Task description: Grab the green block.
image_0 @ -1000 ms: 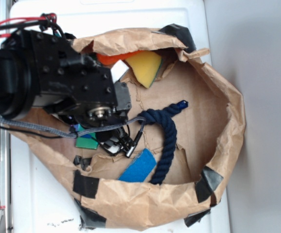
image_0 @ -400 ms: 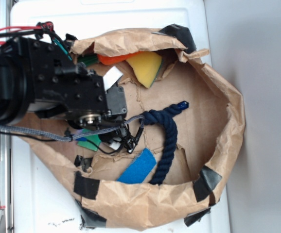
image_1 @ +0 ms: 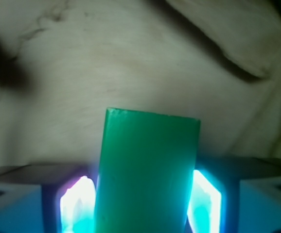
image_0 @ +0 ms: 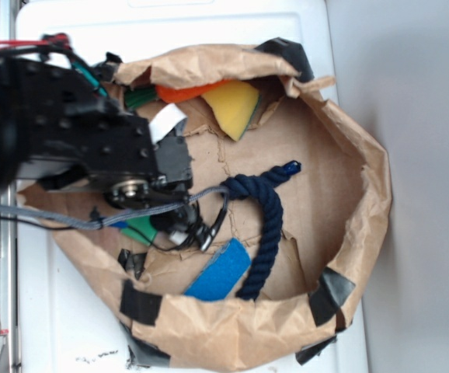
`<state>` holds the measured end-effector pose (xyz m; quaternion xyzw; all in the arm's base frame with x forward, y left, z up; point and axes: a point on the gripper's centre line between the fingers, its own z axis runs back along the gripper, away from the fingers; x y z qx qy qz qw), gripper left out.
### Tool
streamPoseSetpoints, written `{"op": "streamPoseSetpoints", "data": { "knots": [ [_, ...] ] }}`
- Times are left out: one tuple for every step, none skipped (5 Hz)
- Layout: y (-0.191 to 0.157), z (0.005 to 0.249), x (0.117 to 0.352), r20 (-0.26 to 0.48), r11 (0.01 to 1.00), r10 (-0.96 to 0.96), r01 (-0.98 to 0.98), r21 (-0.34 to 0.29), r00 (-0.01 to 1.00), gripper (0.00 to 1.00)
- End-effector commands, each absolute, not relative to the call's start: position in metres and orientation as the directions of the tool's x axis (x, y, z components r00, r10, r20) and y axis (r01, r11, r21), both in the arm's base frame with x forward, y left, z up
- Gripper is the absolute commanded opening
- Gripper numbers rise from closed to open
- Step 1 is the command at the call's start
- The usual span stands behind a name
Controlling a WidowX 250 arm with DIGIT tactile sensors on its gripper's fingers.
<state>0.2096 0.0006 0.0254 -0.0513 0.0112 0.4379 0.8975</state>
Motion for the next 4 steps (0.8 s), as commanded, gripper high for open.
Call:
{"op": "streamPoseSetpoints", "data": {
  "knots": [
    [0.002,0.128,0.222,-0.06,0.602,0.768,-0.75,-0.273,0.638,0.0],
    [0.001,0.162,0.222,-0.034,0.627,0.752,-0.732,-0.267,0.658,0.0],
    [0.0,0.161,0.218,0.009,0.633,0.755,-0.726,-0.27,0.656,0.0],
    [-0.002,0.164,0.216,0.111,0.645,0.76,-0.723,-0.248,0.64,0.0]
  ]
}}
